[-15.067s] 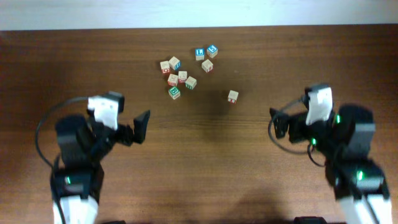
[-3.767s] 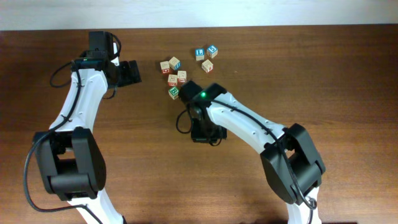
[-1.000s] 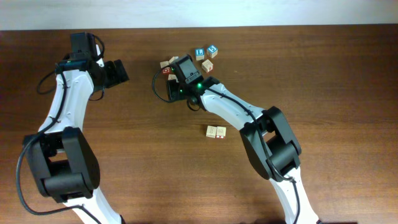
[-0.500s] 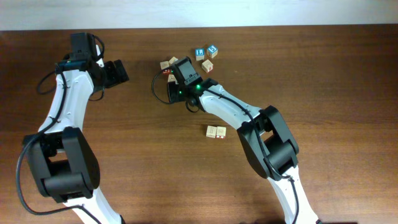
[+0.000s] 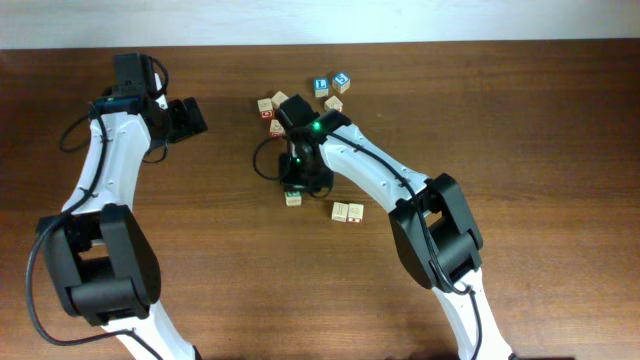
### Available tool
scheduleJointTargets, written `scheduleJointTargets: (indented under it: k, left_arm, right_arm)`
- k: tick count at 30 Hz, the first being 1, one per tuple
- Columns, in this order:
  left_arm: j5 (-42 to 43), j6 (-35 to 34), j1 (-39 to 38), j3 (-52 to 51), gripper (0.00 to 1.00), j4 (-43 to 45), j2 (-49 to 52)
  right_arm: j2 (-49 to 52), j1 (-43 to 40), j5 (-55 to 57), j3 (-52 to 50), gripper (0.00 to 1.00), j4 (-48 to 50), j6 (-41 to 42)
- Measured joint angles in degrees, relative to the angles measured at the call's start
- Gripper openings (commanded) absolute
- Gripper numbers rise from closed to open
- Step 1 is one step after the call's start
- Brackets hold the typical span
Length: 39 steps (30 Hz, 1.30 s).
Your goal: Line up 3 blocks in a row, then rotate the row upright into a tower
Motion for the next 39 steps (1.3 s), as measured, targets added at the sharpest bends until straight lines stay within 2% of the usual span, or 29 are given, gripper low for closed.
scheduleJointTargets:
  k: [3, 9, 12, 16, 19, 20, 23, 24, 26, 27, 31, 34, 35, 37, 39]
  left_arm:
    - [0.00, 0.00, 0.00, 0.00, 0.99, 0.02, 0.00]
    - [0.87, -0.02, 0.00, 0.00, 0.99, 0.02, 0.00]
    - [1.11, -0.02, 0.00, 0.00, 0.99, 0.02, 0.00]
    - [2.14, 0.02, -0.13, 0.31, 0.99, -0.59, 0.00]
    - [2.75, 0.50, -0.63, 3.63, 0.98, -5.18, 0.00]
    - [2.84, 0.68, -0.94, 5.38, 0.97, -6.95, -0.02]
    - [3.02, 1.62, -2.03, 9.55, 0.95, -10.93, -1.22]
    - [2.99, 2.25, -2.54, 10.56, 0.93, -11.91, -2.38]
    - [2.99, 2.89, -3.30, 11.47, 0.80, -12.87, -5.31]
    - [3.02, 3.30, -3.65, 11.63, 0.77, -13.33, -7.28]
    - [3.02, 3.72, -3.91, 12.39, 0.79, -15.56, -13.09]
    - [3.02, 3.69, -5.09, 12.85, 0.74, -18.10, -14.95]
    - [3.04, 3.56, -6.01, 12.83, 0.69, -19.06, -14.91]
    - [2.99, 2.54, -8.31, 12.81, 0.65, -20.00, -14.53]
    - [3.04, 1.55, -11.19, 12.79, 0.61, -21.20, -14.43]
  right_arm:
    - [-0.09, 0.04, -0.46, 0.09, 0.39, -5.51, 0.59]
    - [0.57, 0.15, 1.53, -0.22, 0.45, -11.39, 0.74]
    - [1.66, 0.15, 3.93, 4.52, 0.45, -16.87, 0.79]
    - [2.10, 0.15, 7.17, 17.18, 0.48, -26.23, 0.28]
    - [2.25, 0.15, 9.46, 30.80, 0.50, -34.27, -0.35]
    - [2.25, 0.15, 10.08, 35.95, 0.55, -36.63, -0.87]
    - [2.19, 0.15, 10.49, 50.16, 0.54, -40.87, -3.56]
    - [1.73, 0.15, 10.01, 53.46, 0.54, -40.87, -4.39]
    - [-0.98, 0.15, 9.33, 56.63, 0.50, -40.92, -5.66]
    - [-3.28, 0.15, 9.03, 56.98, 0.50, -40.92, -6.21]
    - [-14.62, 0.22, 8.26, 57.00, 0.50, -40.92, -10.43]
    - [-29.51, 0.52, 9.70, 53.02, 0.50, -40.89, -13.09]
    - [-37.77, 0.61, 12.04, 48.61, 0.49, -40.76, -12.96]
    - [-46.62, 0.66, 16.17, 40.61, 0.49, -40.59, -11.21]
    - [-56.02, 0.63, 22.27, 27.67, 0.49, -40.74, -6.71]
